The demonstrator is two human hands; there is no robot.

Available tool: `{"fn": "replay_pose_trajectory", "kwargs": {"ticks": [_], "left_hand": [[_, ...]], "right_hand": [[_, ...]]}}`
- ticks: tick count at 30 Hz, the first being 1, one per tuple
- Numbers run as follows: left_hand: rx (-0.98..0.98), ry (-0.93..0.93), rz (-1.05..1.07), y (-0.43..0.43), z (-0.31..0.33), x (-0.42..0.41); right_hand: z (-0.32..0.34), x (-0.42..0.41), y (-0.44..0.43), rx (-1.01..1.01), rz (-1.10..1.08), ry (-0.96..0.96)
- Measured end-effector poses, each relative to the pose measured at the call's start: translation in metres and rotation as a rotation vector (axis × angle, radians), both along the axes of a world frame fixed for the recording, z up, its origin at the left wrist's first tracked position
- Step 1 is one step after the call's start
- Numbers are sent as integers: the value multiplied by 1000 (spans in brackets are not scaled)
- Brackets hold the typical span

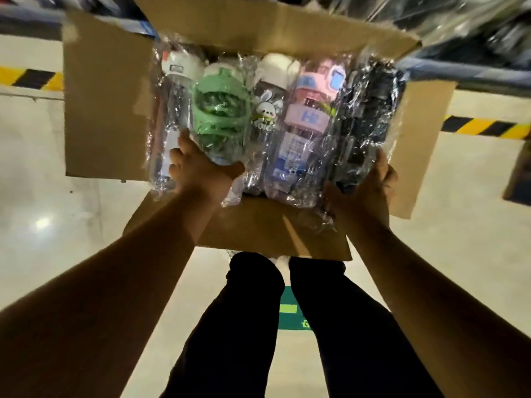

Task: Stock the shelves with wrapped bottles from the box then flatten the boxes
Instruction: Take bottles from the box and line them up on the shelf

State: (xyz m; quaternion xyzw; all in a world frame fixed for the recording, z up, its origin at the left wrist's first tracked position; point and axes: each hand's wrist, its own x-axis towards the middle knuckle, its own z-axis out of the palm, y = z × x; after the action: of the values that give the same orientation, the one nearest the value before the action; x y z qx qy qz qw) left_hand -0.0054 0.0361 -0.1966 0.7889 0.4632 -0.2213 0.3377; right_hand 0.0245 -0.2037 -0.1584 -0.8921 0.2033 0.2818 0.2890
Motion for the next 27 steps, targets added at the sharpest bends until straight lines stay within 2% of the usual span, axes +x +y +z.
{"fn": "replay_pose_trajectory", "kwargs": {"ticks": [4, 7, 12, 15, 20, 24, 27], "left_hand": [[-53, -117, -22, -20, 22, -8], [-98, -163, -131, -39, 35, -6], [-170, -155, -168, -57, 33, 9], [-228, -100, -122, -62, 35, 13], [-449, -73, 92, -77, 74, 12], [-570, -156, 19, -84, 147, 12], [-690, -161, 38, -89, 224, 15]], "right_hand": [[-13, 22, 9, -53, -125, 54], [-31, 32, 11, -55, -232, 66], [-46, 34, -1, -55, -235, -27], [-36, 31, -8, 46, -243, -35], [21, 11, -14, 244, -297, -21], [101, 3, -21, 484, -344, 18], [179, 1, -28, 620, -404, -27]]}}
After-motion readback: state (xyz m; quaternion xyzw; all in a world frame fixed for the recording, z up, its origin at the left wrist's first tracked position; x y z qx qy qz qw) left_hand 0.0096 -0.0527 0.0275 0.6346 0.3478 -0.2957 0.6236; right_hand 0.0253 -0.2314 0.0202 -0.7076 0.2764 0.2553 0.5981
